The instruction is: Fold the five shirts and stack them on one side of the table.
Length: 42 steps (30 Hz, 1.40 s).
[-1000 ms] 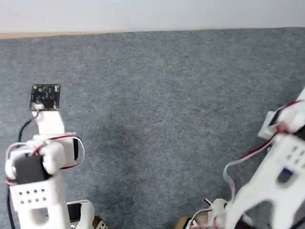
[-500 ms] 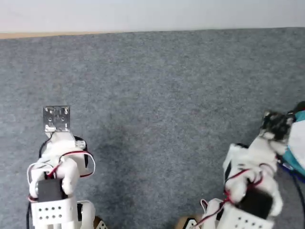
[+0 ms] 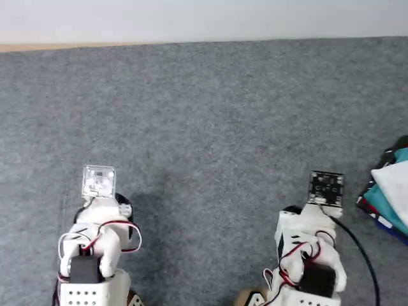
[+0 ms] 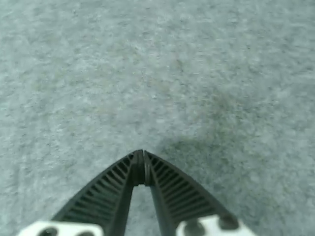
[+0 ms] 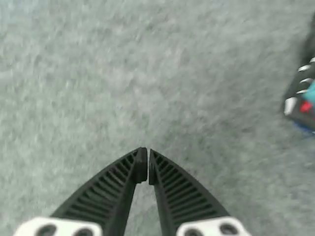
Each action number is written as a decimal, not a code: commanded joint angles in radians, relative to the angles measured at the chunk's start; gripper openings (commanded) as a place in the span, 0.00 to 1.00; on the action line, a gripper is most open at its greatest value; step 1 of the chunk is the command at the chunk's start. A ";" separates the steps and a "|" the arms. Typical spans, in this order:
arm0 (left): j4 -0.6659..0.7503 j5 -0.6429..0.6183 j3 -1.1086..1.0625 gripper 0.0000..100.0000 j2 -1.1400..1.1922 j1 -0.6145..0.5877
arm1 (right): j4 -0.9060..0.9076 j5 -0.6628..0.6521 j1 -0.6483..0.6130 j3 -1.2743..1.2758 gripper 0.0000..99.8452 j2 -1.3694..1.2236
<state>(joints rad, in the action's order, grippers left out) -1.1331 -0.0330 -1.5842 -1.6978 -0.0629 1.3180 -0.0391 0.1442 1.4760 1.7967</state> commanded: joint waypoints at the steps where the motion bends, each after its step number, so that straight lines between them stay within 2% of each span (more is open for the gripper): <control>1: 0.018 -0.002 -0.058 0.01 -0.132 0.032 | -0.025 0.011 -0.045 0.048 0.01 0.013; 11: 0.130 -0.002 -0.099 0.01 -0.118 0.058 | -0.137 0.012 -0.176 0.207 0.01 0.016; 21: 0.041 -0.006 -0.099 0.01 -0.117 0.058 | -0.081 0.006 -0.194 0.207 0.01 0.015; 29: -0.103 -0.003 -0.099 0.01 -0.115 0.058 | -0.010 0.011 -0.096 0.207 0.01 0.015; 38: -0.115 -0.008 -0.099 0.01 -0.118 0.040 | -0.010 0.011 0.110 0.207 0.01 0.015; 42: -0.115 -0.008 -0.099 0.01 -0.118 0.040 | -0.010 0.008 0.136 0.207 0.01 0.015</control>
